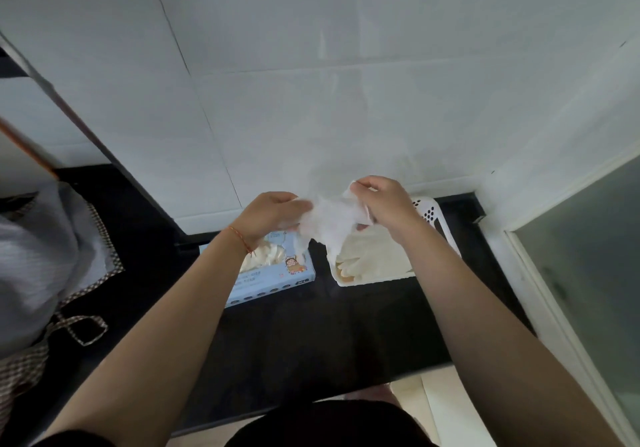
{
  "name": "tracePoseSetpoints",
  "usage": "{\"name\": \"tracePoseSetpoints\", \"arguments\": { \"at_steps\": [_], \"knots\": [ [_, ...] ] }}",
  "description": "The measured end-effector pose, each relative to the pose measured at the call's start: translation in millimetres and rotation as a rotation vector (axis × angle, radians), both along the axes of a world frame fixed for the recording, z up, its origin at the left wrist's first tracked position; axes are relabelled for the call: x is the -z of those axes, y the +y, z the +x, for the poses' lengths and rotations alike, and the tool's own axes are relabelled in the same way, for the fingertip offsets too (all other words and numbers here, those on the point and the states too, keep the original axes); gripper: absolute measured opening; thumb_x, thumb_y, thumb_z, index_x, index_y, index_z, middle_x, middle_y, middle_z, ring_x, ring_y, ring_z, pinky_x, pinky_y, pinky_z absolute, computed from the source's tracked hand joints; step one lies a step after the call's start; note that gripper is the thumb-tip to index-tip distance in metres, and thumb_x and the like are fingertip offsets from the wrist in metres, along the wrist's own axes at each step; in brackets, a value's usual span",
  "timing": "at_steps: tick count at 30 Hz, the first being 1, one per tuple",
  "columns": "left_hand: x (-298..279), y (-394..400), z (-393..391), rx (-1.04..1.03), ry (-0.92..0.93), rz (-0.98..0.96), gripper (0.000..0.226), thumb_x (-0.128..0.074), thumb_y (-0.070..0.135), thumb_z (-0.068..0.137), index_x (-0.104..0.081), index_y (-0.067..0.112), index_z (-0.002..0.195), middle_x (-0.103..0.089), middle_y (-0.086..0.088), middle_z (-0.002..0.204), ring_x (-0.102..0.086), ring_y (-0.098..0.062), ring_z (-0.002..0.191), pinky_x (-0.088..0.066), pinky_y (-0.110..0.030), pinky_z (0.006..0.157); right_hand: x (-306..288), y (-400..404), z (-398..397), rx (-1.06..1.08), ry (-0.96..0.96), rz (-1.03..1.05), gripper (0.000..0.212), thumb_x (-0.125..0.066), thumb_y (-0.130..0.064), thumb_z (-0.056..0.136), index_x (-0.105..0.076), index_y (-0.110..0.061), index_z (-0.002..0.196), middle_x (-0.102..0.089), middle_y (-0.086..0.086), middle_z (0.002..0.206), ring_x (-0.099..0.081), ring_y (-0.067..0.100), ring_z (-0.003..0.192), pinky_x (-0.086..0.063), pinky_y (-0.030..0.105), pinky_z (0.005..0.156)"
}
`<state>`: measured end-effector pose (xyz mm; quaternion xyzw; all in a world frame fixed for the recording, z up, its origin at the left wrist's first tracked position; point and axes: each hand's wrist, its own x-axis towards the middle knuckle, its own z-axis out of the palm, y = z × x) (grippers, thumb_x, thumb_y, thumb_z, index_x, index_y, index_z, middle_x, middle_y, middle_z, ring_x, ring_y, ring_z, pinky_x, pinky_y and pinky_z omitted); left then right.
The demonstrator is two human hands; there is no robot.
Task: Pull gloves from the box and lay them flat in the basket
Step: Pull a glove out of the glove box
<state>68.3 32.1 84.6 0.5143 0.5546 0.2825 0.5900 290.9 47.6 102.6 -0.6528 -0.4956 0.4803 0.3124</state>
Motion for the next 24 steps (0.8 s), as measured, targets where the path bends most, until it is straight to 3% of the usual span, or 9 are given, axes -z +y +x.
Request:
{"name": "tracePoseSetpoints", "arguments": {
  "at_steps": [2, 5, 9, 11, 13, 15, 17, 22, 24],
  "knots": [
    [2, 9, 7, 0.020, 0.067, -0.020, 0.030, -0.066, 0.033, 0.088, -0.048, 0.013, 0.075, -0.035, -0.003, 0.066, -0.036, -0.017, 0.061, -0.039, -0.022, 0.062, 11, -1, 11, 0.025, 0.065, -0.086, 0.018, -0.063, -0.023, 0.095, -0.069, -0.010, 0.105, -0.060, 0.003, 0.080, -0.057, 0.014, 0.060, -0.051, 0.025, 0.049],
    [18, 25, 27, 0.085, 0.240, -0.070, 0.021, -0.062, 0.026, 0.088, -0.051, 0.013, 0.076, -0.040, -0.003, 0.065, -0.036, -0.016, 0.058, -0.033, -0.022, 0.053, 33, -1, 34, 0.003, 0.025, -0.192, 0.025, -0.067, -0.022, 0.091, -0.065, -0.016, 0.115, -0.067, 0.001, 0.091, -0.062, 0.014, 0.076, -0.052, 0.027, 0.062],
    [48, 41, 60, 0.231, 0.426, -0.115, 0.020, -0.058, 0.020, 0.093, -0.066, 0.002, 0.093, -0.057, -0.008, 0.077, -0.053, -0.022, 0.069, -0.046, -0.025, 0.061, 65, 1, 60, -0.067, 0.011, -0.300, 0.047, -0.072, -0.012, 0.082, -0.055, -0.016, 0.126, -0.065, 0.005, 0.114, -0.069, 0.022, 0.096, -0.059, 0.040, 0.081],
    [56, 48, 76, 0.277, 0.521, -0.051, 0.025, -0.057, 0.020, 0.094, -0.067, -0.002, 0.101, -0.060, -0.008, 0.081, -0.056, -0.022, 0.073, -0.044, -0.025, 0.058, 76, 3, 68, -0.104, -0.018, -0.329, 0.053, -0.072, -0.011, 0.082, -0.050, -0.017, 0.129, -0.062, 0.005, 0.117, -0.068, 0.024, 0.099, -0.059, 0.043, 0.083],
    [59, 56, 91, 0.357, 0.688, 0.038, 0.030, -0.054, 0.023, 0.096, -0.066, 0.002, 0.112, -0.064, -0.010, 0.104, -0.059, -0.026, 0.095, -0.044, -0.027, 0.063, 88, 7, 75, -0.115, -0.017, -0.352, 0.054, -0.071, -0.010, 0.083, -0.046, -0.018, 0.130, -0.061, 0.008, 0.118, -0.066, 0.024, 0.099, -0.060, 0.040, 0.079],
    [65, 61, 101, 0.393, 0.814, 0.123, 0.035, -0.053, 0.027, 0.098, -0.062, 0.009, 0.126, -0.060, -0.009, 0.129, -0.053, -0.025, 0.119, -0.044, -0.029, 0.088, 95, 9, 79, -0.086, -0.061, -0.354, 0.048, -0.069, -0.007, 0.085, -0.044, -0.016, 0.126, -0.060, 0.009, 0.113, -0.065, 0.021, 0.093, -0.057, 0.034, 0.072],
    [74, 67, 110, 0.405, 0.890, 0.139, 0.038, -0.054, 0.031, 0.097, -0.059, 0.016, 0.132, -0.055, -0.005, 0.138, -0.049, -0.023, 0.127, -0.040, -0.033, 0.102, 103, 13, 87, -0.044, -0.107, -0.350, 0.043, -0.064, -0.001, 0.084, -0.042, -0.016, 0.118, -0.061, 0.012, 0.104, -0.064, 0.020, 0.084, -0.055, 0.035, 0.071],
    [86, 72, 135, 0.503, 1.022, 0.214, 0.031, -0.051, 0.033, 0.096, -0.063, 0.028, 0.125, -0.060, -0.001, 0.128, -0.057, -0.022, 0.115, -0.049, -0.034, 0.092, 114, 13, 111, -0.136, -0.169, -0.247, 0.016, -0.053, 0.000, 0.090, -0.056, -0.015, 0.093, -0.067, 0.011, 0.089, -0.061, 0.017, 0.070, -0.056, 0.037, 0.076],
    [91, 73, 143, 0.505, 1.045, 0.230, 0.031, -0.051, 0.034, 0.097, -0.063, 0.028, 0.125, -0.061, -0.001, 0.128, -0.058, -0.023, 0.114, -0.048, -0.033, 0.090, 118, 15, 118, -0.144, -0.182, -0.220, 0.023, -0.050, 0.000, 0.091, -0.067, -0.017, 0.088, -0.068, 0.007, 0.089, -0.063, 0.016, 0.072, -0.058, 0.038, 0.079]
  ]
}}
